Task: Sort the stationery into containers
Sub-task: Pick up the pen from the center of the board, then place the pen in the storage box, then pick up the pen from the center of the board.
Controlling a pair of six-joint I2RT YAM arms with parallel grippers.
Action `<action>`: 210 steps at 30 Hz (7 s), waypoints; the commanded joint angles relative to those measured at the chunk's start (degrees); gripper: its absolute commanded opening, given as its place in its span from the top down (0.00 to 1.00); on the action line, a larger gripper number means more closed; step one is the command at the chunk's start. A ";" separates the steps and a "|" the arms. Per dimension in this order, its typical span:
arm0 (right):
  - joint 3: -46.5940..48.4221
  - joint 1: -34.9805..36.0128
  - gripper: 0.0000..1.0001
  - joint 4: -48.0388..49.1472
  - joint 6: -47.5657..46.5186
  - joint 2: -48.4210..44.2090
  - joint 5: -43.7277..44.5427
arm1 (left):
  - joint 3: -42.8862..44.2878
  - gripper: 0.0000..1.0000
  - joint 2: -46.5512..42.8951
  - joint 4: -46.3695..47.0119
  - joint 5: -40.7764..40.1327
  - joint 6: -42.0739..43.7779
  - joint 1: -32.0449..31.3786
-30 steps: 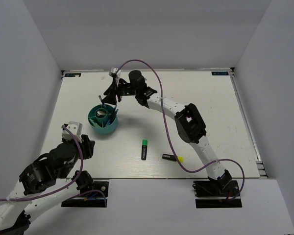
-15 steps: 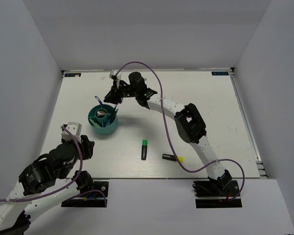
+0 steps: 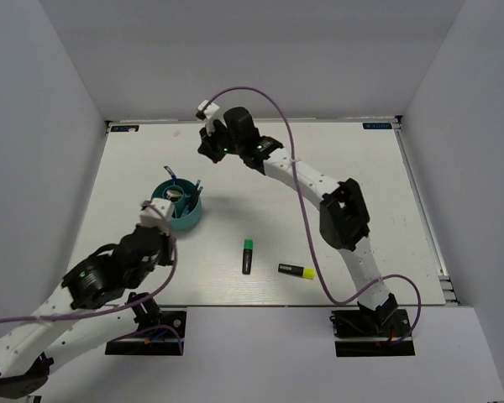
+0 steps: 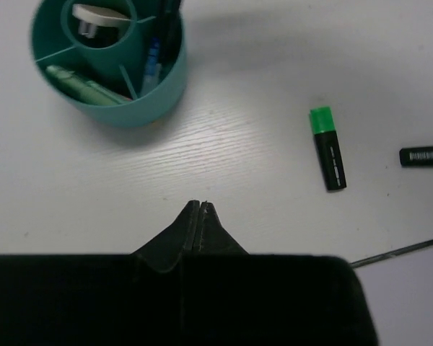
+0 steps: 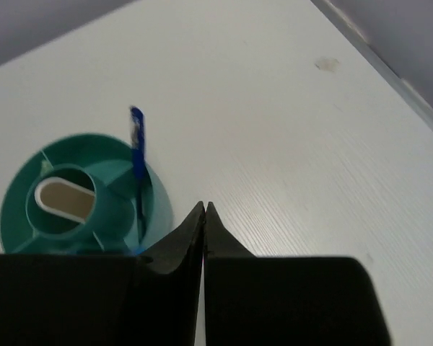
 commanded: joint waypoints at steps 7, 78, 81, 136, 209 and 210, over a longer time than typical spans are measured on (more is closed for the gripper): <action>-4.59 -13.34 0.58 -43.92 2.67 -17.40 13.51 | -3.20 0.32 24.01 24.43 14.34 -2.11 -0.09; -58.81 -43.59 0.56 -34.11 8.21 -43.51 -23.94 | 7.96 0.99 31.74 44.82 -14.93 6.66 27.49; -59.34 -43.59 0.55 -33.58 8.04 -43.68 -24.03 | 8.40 0.99 35.69 48.60 -14.66 9.82 30.66; -56.53 -45.53 0.58 -44.53 -16.19 -43.41 -32.03 | 4.26 0.48 48.90 59.17 -11.41 13.97 34.89; -79.11 -30.75 0.71 -23.74 -11.04 -73.91 27.47 | 23.69 0.36 83.87 45.01 48.36 51.41 -11.96; -79.20 -30.76 0.71 -23.48 -11.12 -74.00 27.21 | 24.22 0.36 84.22 44.83 48.27 51.76 -12.05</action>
